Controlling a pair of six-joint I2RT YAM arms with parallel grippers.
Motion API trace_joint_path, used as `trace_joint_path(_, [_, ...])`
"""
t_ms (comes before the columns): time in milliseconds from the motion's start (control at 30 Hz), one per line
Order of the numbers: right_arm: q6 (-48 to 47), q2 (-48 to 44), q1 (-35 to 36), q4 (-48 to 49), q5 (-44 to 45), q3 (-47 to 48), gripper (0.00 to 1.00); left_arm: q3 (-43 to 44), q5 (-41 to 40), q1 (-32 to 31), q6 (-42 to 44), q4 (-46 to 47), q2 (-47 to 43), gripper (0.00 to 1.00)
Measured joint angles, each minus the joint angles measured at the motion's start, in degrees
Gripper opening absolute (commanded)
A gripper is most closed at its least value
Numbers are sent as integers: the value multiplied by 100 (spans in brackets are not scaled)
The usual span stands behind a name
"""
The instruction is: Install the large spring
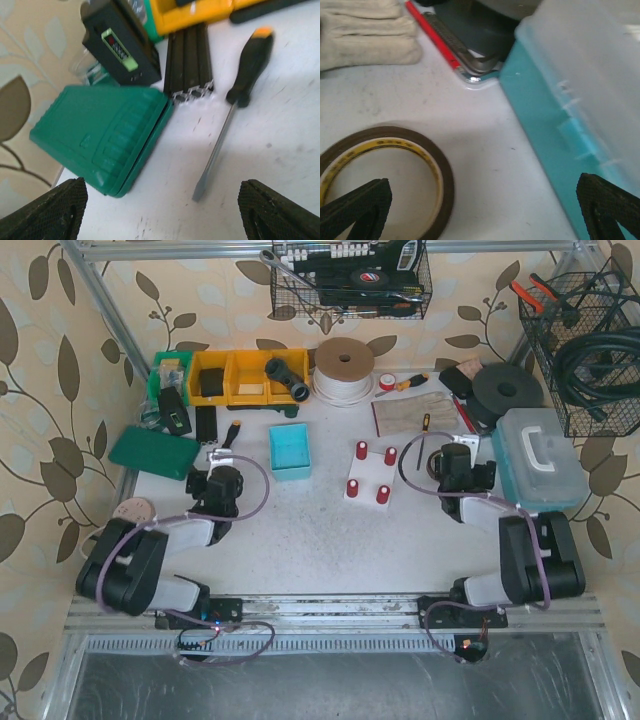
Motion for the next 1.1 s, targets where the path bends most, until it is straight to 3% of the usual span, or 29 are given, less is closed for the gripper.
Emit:
trace_joint_path(200, [-328, 623, -225, 970, -1051, -2, 98, 20, 160, 520, 258, 675, 994, 86])
trace_joint_path(433, [-656, 634, -352, 2393, -2124, -693, 100, -50, 979, 1515, -140, 1117, 955, 86])
trace_joint_path(600, [-719, 737, -356, 2830, -2293, -925, 100, -391, 1325, 1530, -173, 1738, 1102, 87])
trace_joint_path(1100, [-741, 737, -356, 3191, -2376, -925, 100, -166, 1746, 1764, -452, 1482, 1167, 88])
